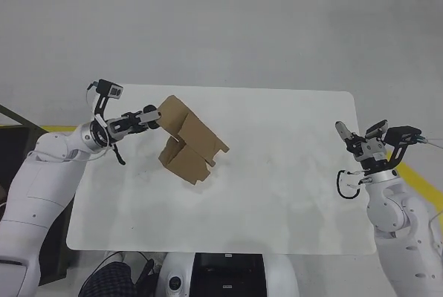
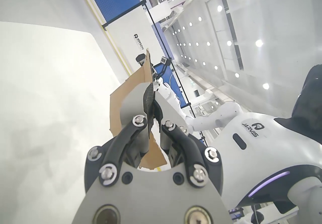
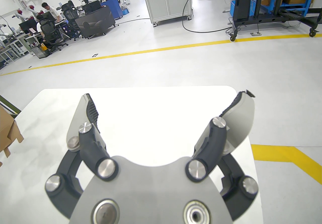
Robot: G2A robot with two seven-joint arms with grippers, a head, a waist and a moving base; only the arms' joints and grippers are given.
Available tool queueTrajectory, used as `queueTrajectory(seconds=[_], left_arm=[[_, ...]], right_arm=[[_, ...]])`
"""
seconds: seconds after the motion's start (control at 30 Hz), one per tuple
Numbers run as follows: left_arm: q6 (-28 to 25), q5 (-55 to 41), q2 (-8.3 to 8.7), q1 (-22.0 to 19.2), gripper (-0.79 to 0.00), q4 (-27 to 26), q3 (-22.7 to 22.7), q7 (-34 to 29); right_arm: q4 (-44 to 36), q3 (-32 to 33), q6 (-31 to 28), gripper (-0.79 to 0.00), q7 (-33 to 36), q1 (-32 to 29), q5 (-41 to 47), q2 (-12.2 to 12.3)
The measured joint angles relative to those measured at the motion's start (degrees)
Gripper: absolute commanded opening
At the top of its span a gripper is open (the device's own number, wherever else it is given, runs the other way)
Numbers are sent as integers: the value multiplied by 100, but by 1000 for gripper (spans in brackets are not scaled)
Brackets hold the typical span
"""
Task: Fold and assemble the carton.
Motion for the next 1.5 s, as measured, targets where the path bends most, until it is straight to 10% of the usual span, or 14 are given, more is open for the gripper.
queueTrajectory(seconds=[1.5], left_arm=[[144, -12, -81, -279, -785, 59, 148, -144]], right_arm=[[-206, 18, -381, 0, 285, -136, 602, -9]])
